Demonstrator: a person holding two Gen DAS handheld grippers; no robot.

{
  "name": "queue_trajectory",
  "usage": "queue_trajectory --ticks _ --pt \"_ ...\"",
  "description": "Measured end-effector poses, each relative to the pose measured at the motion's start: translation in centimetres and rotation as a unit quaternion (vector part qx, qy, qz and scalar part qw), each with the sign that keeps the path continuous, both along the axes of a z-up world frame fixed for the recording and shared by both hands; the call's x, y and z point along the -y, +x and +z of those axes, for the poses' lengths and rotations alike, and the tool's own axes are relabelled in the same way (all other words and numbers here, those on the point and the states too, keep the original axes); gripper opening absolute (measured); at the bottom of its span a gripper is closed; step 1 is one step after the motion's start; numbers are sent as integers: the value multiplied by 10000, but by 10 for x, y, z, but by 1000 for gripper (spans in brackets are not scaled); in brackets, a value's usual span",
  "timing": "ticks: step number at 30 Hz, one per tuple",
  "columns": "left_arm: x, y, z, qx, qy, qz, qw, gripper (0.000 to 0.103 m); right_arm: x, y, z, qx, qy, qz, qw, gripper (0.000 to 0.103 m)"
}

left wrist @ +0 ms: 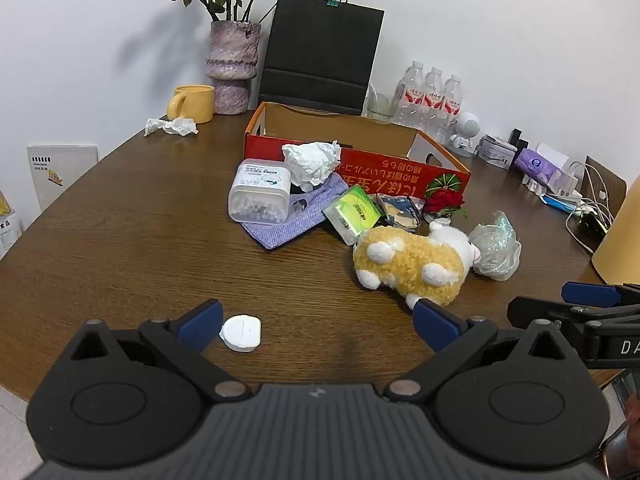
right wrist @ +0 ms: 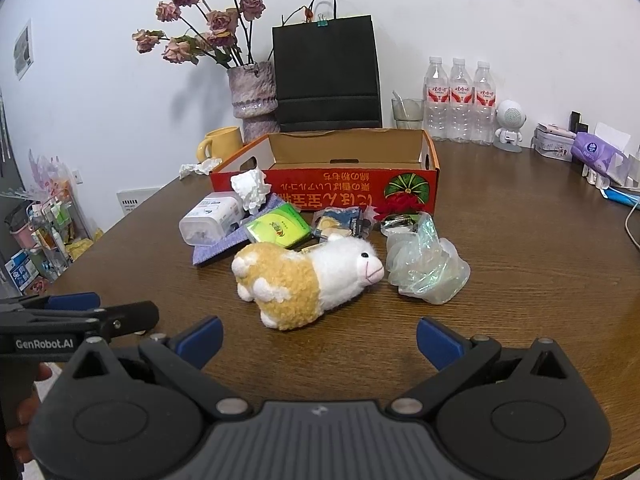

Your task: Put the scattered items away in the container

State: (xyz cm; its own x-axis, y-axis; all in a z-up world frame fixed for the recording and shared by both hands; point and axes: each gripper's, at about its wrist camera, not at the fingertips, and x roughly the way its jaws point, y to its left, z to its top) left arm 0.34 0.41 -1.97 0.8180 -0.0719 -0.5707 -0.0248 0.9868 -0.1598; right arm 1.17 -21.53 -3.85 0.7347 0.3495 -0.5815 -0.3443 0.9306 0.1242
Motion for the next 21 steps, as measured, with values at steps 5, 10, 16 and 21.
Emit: queue_trajectory --ticks 5,10,16,21 --pt "0 0 -1 0 -2 -1 10000 103 0 0 0 -4 0 -3 10000 103" --pt "0 0 -1 -2 -2 1 10000 103 0 0 0 -7 1 -3 10000 103" --pt "0 0 -3 -14 7 3 10000 103 0 0 -2 13 -28 -10 10000 103" --pt "-4 2 -16 -44 131 149 9998 103 -1 2 -10 140 -99 -11 9999 103"
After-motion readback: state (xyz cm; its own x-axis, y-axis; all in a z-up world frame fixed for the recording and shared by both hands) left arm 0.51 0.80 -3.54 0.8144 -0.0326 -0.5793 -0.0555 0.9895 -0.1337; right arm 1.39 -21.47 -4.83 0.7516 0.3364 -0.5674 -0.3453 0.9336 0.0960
